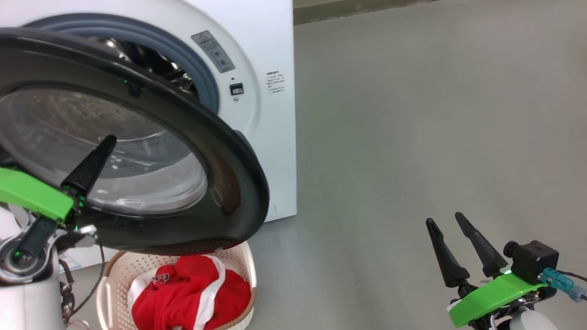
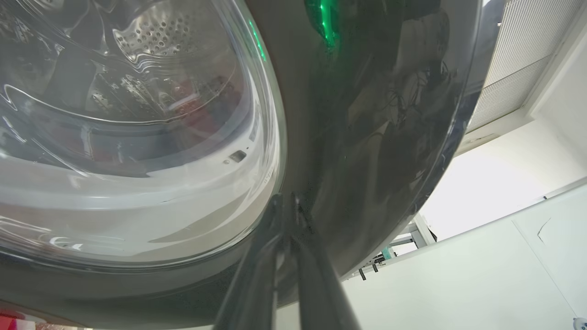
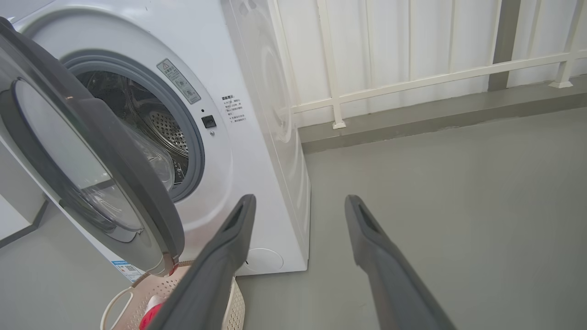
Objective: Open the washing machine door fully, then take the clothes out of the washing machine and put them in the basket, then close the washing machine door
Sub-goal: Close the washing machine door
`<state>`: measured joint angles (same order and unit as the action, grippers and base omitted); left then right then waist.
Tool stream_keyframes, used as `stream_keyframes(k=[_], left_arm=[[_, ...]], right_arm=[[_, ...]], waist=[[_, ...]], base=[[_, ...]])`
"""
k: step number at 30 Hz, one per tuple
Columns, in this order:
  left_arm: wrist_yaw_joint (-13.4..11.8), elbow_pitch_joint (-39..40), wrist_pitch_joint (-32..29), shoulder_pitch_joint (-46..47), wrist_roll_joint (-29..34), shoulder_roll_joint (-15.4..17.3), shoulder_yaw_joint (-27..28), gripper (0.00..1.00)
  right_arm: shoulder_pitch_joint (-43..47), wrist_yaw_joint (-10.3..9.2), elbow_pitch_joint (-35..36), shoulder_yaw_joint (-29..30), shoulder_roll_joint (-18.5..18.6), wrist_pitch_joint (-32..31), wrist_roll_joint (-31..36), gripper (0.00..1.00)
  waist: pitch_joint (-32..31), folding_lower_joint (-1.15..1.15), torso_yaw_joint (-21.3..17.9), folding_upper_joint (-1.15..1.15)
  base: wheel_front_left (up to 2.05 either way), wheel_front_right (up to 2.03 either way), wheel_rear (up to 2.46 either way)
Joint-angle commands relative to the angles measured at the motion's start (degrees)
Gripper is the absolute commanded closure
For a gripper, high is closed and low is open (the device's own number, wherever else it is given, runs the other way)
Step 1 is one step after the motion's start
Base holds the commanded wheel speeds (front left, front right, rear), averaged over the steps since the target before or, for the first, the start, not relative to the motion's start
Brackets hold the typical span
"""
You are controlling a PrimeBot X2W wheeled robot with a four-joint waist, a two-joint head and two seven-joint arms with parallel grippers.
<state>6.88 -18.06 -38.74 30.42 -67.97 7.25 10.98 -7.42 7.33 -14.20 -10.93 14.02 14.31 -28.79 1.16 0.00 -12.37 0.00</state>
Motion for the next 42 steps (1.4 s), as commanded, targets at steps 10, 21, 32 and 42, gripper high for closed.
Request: stream_keyframes(k=[10, 21, 32, 42], left_arm=[[0.6, 9.5, 4.1, -4.9, 1.6, 4.8, -0.9, 0.00], [0.6, 16.0, 13.4, -12.5, 3.4, 8.1, -4.6, 0.00], [0.6, 18.0, 27.0, -19.6, 9.9, 11.1, -11.3, 0.00], [0.6, 16.0, 41.9, -24.5, 19.9, 12.6, -17.6, 0.00]], right_arm=[[-0.9, 0.16, 1.3, -0.9, 0.9, 0.7, -0.1, 0.00], [-0.6, 0.16, 2.0, -0.3, 0.3, 0.7, 0.6, 0.00], [-0.5, 0.16, 2.2, 0.0, 0.2, 0.7, 0.6, 0.00], [-0.4, 0.16, 2.9, 0.2, 0.3, 0.7, 0.8, 0.00]], waist=[[-0.2, 0.00, 5.0, 0.00], [0.3, 0.00, 7.9, 0.00], [0.7, 0.00, 9.2, 0.00], [1.3, 0.00, 9.6, 0.00]], base=[[0.00, 0.00, 0.00], [0.00, 0.00, 0.00], [0.00, 0.00, 0.00], [0.00, 0.00, 0.00]])
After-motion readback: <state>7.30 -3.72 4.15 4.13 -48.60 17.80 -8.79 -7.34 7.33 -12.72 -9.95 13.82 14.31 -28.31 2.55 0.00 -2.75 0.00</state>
